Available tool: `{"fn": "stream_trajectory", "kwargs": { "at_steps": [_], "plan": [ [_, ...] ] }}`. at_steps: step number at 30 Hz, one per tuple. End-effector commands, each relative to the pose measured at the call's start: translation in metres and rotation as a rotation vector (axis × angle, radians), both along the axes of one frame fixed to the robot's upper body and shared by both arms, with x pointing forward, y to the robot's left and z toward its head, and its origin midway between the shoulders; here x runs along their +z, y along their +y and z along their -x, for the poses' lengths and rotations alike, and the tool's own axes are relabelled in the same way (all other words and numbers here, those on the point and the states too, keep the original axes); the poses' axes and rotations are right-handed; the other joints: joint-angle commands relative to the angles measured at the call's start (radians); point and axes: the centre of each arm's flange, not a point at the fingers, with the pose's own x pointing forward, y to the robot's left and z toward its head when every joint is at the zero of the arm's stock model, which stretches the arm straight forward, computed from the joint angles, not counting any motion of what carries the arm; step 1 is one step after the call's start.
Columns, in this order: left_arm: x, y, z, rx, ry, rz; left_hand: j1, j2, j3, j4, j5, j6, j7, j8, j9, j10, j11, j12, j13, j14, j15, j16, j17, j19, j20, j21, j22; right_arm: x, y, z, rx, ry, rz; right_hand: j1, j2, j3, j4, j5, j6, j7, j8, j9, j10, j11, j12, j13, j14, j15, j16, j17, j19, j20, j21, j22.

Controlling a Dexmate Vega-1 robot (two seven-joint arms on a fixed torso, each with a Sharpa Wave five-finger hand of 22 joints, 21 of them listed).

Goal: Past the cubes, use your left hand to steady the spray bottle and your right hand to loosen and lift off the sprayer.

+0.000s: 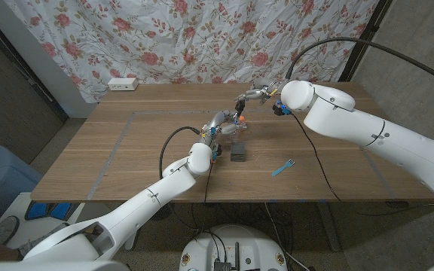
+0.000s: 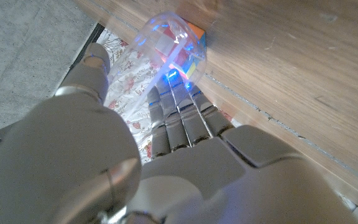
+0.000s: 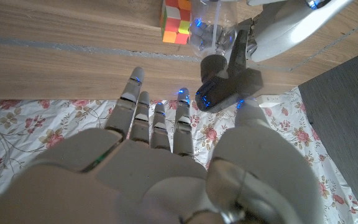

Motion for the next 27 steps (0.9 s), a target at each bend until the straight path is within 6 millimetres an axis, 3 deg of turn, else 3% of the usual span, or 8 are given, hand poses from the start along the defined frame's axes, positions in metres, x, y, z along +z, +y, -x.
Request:
{"fn": "stream_trajectory", "kwargs": {
  "at_steps": [1,8,17,27],
  "plan": [
    [-0.0016,-0.0004,0.0007,-0.004,0.000,0.003,-0.151,0.190,0.061,0.056,0.000,0.124,-0.047,0.008,0.004,0.088,-0.079,0.004,0.005,0.010,-0.091,0.001,0.001,0.010,-0.028,0.001,0.005,-0.0003,0.0007,-0.0002,0.011,0.017,-0.010,0.024,0.009,0.013,-0.015,0.012,0.002,-0.007,0.007,0.005,-0.005,-0.001,-0.003,0.002,-0.008,-0.001,-0.003,0.001,0.000,0.000,-0.003,0.001],
    [-0.0019,-0.0012,0.0006,-0.004,0.000,0.004,-0.152,0.190,0.062,0.056,0.000,0.124,-0.047,0.007,0.004,0.089,-0.081,0.004,0.005,0.010,-0.090,0.001,0.002,0.010,-0.028,0.001,0.005,0.0003,0.0000,0.0004,0.034,0.021,-0.034,0.080,0.024,0.046,-0.042,0.030,0.002,-0.015,0.010,0.008,-0.004,-0.008,-0.002,0.002,-0.008,-0.004,-0.004,0.000,0.002,-0.002,-0.002,0.000],
    [-0.0022,-0.0030,0.0004,-0.009,0.003,0.001,-0.154,0.191,0.064,0.057,0.000,0.125,-0.047,0.006,0.004,0.089,-0.082,0.004,0.005,0.012,-0.090,0.001,0.001,0.011,-0.027,0.001,0.005,-0.0001,0.0000,0.0016,0.043,0.021,-0.038,0.167,0.033,0.090,-0.057,0.054,0.014,-0.037,0.017,0.013,-0.005,-0.024,-0.003,0.000,-0.007,-0.011,-0.005,-0.001,0.007,-0.003,-0.002,-0.001],
    [-0.0032,-0.0034,0.0021,-0.011,0.003,-0.001,-0.157,0.195,0.067,0.058,0.000,0.127,-0.048,0.005,0.005,0.089,-0.080,0.003,0.006,0.012,-0.090,0.001,0.002,0.010,-0.027,0.001,0.005,-0.0004,0.0020,0.0020,0.053,0.022,-0.026,0.205,-0.004,0.094,-0.059,0.058,0.011,-0.035,0.016,0.014,-0.006,-0.021,-0.003,-0.001,-0.003,-0.007,-0.007,-0.007,0.013,-0.004,-0.001,-0.001]
  ]
}}
